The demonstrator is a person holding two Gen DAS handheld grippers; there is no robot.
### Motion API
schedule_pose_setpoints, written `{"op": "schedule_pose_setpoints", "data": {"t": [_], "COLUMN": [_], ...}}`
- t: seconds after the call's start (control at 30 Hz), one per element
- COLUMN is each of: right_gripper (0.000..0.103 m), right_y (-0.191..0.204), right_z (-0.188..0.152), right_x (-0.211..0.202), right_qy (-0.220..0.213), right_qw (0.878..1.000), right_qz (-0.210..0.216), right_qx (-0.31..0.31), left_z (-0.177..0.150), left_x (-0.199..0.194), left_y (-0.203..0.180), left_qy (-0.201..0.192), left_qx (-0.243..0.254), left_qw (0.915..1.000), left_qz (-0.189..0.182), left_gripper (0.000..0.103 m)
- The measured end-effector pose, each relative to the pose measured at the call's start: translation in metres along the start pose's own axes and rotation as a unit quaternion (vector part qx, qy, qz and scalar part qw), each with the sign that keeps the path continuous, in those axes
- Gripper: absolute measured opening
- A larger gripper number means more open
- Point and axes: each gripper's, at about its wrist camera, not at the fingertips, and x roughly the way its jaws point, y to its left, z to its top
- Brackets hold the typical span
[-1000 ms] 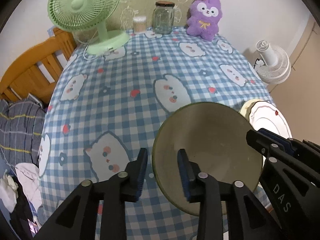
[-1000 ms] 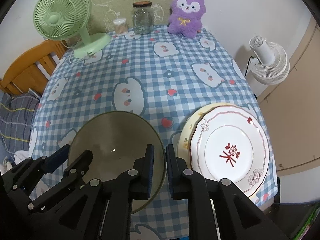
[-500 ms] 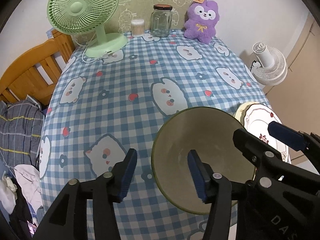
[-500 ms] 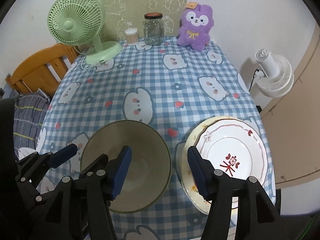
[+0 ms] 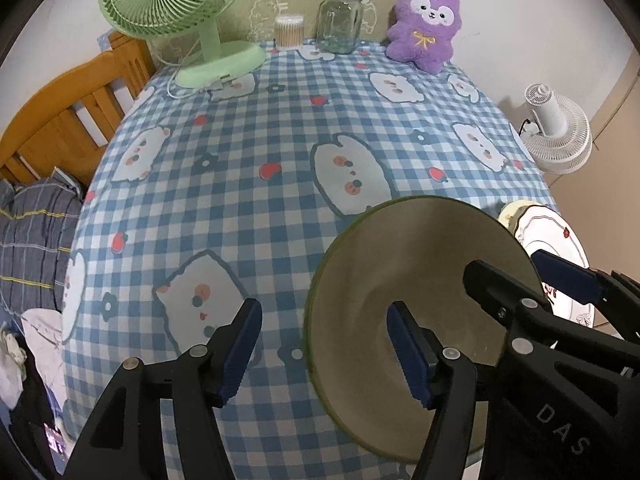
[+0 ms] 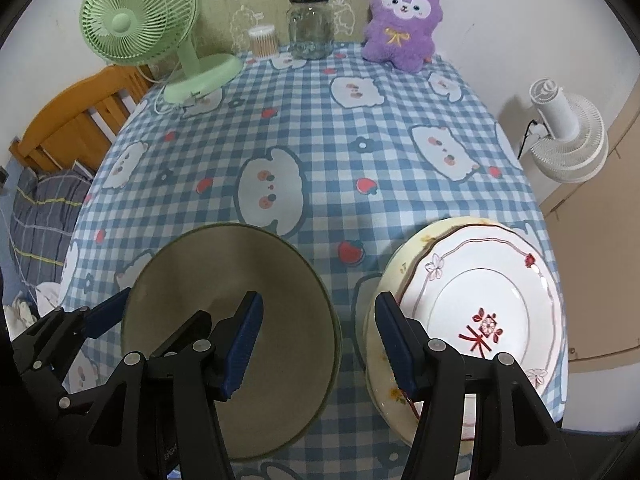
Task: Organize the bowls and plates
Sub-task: 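Close both grippers on the rim of the nested bowls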
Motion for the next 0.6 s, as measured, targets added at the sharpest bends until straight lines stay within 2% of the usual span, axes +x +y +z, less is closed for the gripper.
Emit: {"op": "schedule_pose_setpoints", "data": {"t": [0.13, 0.6], "right_gripper": [0.062, 0.062], "right_y": [-0.003, 0.004], "right_z": [0.001, 0.006], "right_x": [0.012, 0.043], "right_qy": [0.021, 0.056], "right_qw": [1.0, 0.997], "right_qz": [0.021, 0.046], "right_qx": [0.003, -0.009], "left_z": [0.0, -0.003], "left_x": [0.008, 0.023], "left_y": [-0.001, 0.004], "left_qy": [0.006, 0.021], "left_qx": [-0.004, -0.015], "left_qw": [1.0, 0.9994], "left_qz": [-0.004, -0.021], "left_gripper": [0.067, 0.067]}}
